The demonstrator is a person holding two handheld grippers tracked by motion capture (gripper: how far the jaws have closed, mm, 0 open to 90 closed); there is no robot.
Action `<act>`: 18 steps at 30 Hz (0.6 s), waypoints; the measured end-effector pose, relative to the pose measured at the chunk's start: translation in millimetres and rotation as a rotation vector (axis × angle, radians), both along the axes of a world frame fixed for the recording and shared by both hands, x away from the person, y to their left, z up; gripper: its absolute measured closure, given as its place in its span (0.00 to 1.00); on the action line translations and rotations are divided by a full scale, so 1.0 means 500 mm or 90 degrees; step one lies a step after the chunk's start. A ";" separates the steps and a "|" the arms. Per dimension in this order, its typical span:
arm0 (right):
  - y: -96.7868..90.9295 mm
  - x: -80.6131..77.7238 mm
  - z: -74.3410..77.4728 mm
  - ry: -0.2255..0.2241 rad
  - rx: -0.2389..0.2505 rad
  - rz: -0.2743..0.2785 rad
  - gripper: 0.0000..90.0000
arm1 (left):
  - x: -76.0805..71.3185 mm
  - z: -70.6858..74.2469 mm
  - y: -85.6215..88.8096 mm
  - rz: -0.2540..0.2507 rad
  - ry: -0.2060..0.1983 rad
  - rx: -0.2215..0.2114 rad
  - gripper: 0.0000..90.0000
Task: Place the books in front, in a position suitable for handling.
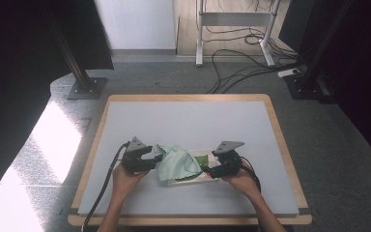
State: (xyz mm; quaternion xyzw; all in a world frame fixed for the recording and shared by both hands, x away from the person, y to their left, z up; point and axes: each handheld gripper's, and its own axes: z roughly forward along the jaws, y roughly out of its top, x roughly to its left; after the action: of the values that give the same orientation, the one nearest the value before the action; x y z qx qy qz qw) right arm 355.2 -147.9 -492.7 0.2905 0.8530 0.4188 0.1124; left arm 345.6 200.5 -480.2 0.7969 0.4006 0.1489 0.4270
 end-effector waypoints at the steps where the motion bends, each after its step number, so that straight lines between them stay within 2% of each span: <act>1: 0.010 0.004 0.003 -0.001 -0.001 0.005 0.24 | -0.003 -0.003 0.013 0.003 0.001 0.000 0.42; 5: 0.052 0.020 0.010 0.001 -0.001 0.034 0.22 | -0.015 -0.023 0.053 0.031 0.005 0.028 0.36; 8: 0.084 0.030 0.012 0.006 0.002 0.055 0.22 | -0.021 -0.042 0.077 0.045 0.016 0.034 0.32; 12: 0.125 0.041 0.016 0.010 0.009 0.071 0.26 | -0.028 -0.070 0.100 0.085 0.032 0.045 0.24; 15: 0.162 0.045 0.017 -0.002 -0.010 0.093 0.31 | -0.032 -0.084 0.109 0.099 0.042 0.063 0.23; 17: 0.181 0.046 0.014 -0.005 -0.023 0.100 0.34 | -0.036 -0.082 0.109 0.101 0.032 0.065 0.21; 18: 0.191 0.048 0.011 -0.006 -0.033 0.101 0.35 | -0.036 -0.083 0.108 0.104 0.029 0.082 0.21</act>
State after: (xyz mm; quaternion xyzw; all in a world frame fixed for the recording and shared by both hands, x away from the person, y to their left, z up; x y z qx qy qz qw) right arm 379.3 -52.2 -487.1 0.2169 0.8836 0.4052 0.0901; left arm 327.8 254.4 -521.5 0.7904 0.4635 0.1904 0.3525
